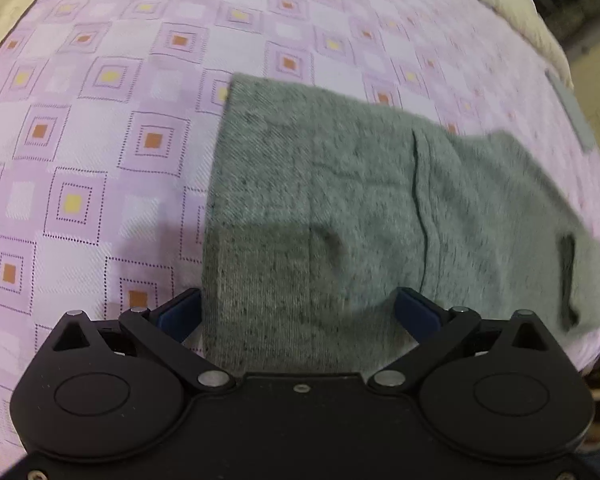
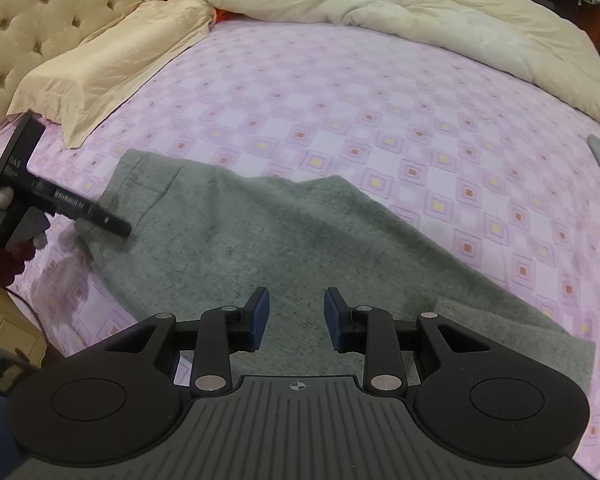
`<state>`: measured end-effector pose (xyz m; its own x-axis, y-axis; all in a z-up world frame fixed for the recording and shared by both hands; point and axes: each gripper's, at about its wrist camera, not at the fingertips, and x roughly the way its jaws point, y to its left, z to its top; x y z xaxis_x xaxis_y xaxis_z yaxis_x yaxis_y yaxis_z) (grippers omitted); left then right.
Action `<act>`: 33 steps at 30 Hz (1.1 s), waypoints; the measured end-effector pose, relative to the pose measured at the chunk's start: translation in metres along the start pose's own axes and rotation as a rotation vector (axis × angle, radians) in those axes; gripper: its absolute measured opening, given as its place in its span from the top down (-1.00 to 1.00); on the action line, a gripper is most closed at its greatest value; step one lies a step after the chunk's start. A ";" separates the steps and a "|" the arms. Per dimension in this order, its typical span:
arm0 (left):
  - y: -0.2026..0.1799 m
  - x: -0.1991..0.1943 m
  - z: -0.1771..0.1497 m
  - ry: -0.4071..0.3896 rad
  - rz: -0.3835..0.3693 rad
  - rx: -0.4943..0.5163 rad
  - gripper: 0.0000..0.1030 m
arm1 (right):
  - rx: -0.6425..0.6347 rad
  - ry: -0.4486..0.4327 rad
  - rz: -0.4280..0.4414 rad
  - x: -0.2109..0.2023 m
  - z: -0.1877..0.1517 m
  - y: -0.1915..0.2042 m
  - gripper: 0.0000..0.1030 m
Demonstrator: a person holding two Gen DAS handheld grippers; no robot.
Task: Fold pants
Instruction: 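Grasp the folded edge with the left gripper and lift it up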
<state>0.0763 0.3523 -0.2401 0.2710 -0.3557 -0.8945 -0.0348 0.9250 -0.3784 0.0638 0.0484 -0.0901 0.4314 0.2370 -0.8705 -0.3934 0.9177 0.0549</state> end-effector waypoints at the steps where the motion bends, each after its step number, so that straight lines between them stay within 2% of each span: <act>1: 0.003 0.000 0.002 0.000 -0.016 -0.025 -0.95 | -0.003 0.002 0.003 0.001 0.001 0.002 0.43; 4: 0.015 0.000 0.006 0.004 -0.086 -0.094 -0.94 | -0.015 0.002 0.013 0.002 0.004 0.006 0.43; 6: 0.018 -0.001 0.005 0.033 -0.186 -0.131 -0.79 | -0.015 -0.002 0.015 0.002 0.007 0.008 0.43; 7: 0.016 0.000 0.003 0.047 -0.216 -0.138 -0.79 | -0.013 -0.004 0.018 0.002 0.008 0.009 0.43; 10: 0.002 -0.001 -0.003 0.058 -0.176 -0.055 -0.79 | -0.012 -0.005 0.021 0.002 0.010 0.009 0.43; 12: -0.001 0.000 -0.003 0.067 -0.172 -0.036 -0.79 | -0.013 -0.004 0.022 0.003 0.011 0.009 0.43; 16: 0.013 0.003 0.010 0.043 -0.181 -0.131 -0.78 | -0.012 -0.002 0.027 0.004 0.011 0.011 0.43; 19: 0.007 0.004 0.022 0.014 -0.125 -0.200 -0.76 | -0.008 0.006 0.031 0.005 0.009 0.012 0.43; 20: 0.000 0.005 0.024 0.008 -0.087 -0.189 -0.49 | -0.006 0.007 0.034 0.005 0.008 0.012 0.43; 21: -0.008 0.005 0.024 0.002 -0.047 -0.149 -0.08 | -0.002 0.009 0.039 0.005 0.007 0.012 0.43; 23: -0.016 0.001 0.024 0.005 -0.002 -0.116 0.18 | 0.013 0.019 0.039 0.007 0.003 0.009 0.43; 24: -0.018 -0.005 0.024 -0.002 -0.002 -0.124 0.38 | 0.021 0.026 0.033 0.008 0.001 0.007 0.43; 26: -0.021 -0.017 0.025 -0.020 0.011 -0.145 0.56 | 0.050 0.052 0.010 0.013 -0.006 0.000 0.43; 29: -0.030 -0.037 0.027 -0.048 0.038 -0.165 0.58 | 0.107 0.101 -0.032 0.021 -0.017 -0.016 0.43; 33: -0.051 -0.064 0.020 -0.085 0.085 -0.119 0.59 | 0.136 0.120 -0.084 0.036 -0.023 -0.035 0.44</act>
<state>0.0797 0.3312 -0.1585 0.3426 -0.2599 -0.9028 -0.1733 0.9270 -0.3326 0.0743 0.0178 -0.1346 0.3548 0.1254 -0.9265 -0.2436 0.9691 0.0379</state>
